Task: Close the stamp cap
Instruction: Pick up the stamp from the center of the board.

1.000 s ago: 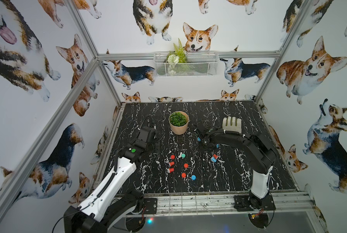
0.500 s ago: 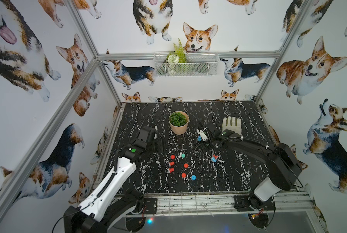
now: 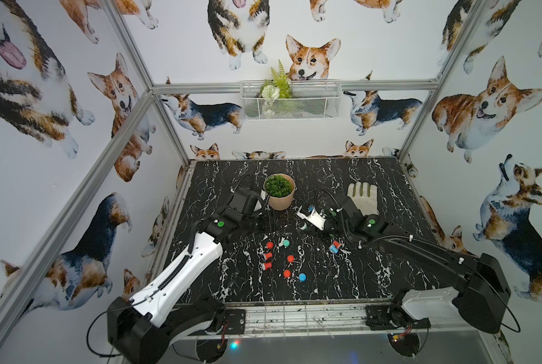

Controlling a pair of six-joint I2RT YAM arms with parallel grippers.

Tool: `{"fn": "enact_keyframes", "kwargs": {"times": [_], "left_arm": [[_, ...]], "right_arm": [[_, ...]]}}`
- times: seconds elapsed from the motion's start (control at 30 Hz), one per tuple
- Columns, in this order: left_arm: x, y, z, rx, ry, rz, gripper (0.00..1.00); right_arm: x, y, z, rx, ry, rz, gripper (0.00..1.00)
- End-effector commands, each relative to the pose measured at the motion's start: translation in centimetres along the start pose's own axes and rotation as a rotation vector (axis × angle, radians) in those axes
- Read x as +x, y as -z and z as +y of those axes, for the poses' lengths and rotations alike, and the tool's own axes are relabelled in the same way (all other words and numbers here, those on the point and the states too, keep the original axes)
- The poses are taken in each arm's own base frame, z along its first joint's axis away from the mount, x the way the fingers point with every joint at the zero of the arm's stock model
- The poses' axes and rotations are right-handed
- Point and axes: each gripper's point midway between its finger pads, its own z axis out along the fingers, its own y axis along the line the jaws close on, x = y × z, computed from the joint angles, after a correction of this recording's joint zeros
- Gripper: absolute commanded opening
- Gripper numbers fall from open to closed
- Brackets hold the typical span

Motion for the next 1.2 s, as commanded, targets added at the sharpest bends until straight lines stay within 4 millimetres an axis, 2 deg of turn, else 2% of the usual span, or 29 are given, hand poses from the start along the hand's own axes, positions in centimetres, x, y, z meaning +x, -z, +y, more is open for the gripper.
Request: {"fn": "enact_keyframes", "kwargs": {"times": [0.0, 0.13, 0.33, 0.63, 0.97, 1.17], "left_arm": [[0.0, -0.4, -2.3, 0.042, -0.011, 0.009, 0.6], [0.6, -1.3, -4.5, 0.065, -0.057, 0.036, 0.6], [1.1, -2.4, -6.3, 0.115, -0.059, 0.063, 0.58], [1.5, -1.8, -8.2, 0.207, -0.093, 0.067, 0.54], [2.4, -0.6, -8.9, 0.266, -0.139, 0.094, 0.44], [2.4, -0.4, -8.8, 0.254, -0.152, 0.094, 0.36]], "right_arm": [[-1.4, 0.5, 0.8, -0.008, 0.169, -0.051, 0.1], [-2.3, 1.0, 0.9, 0.011, 0.204, -0.078, 0.1], [-3.2, 1.8, 1.5, 0.01, 0.246, -0.115, 0.1], [-3.8, 2.4, 1.3, 0.05, 0.264, -0.143, 0.1], [-5.0, 3.4, 1.0, 0.087, 0.279, -0.185, 0.1], [-5.4, 3.8, 1.6, 0.062, 0.303, -0.203, 0.1]]}}
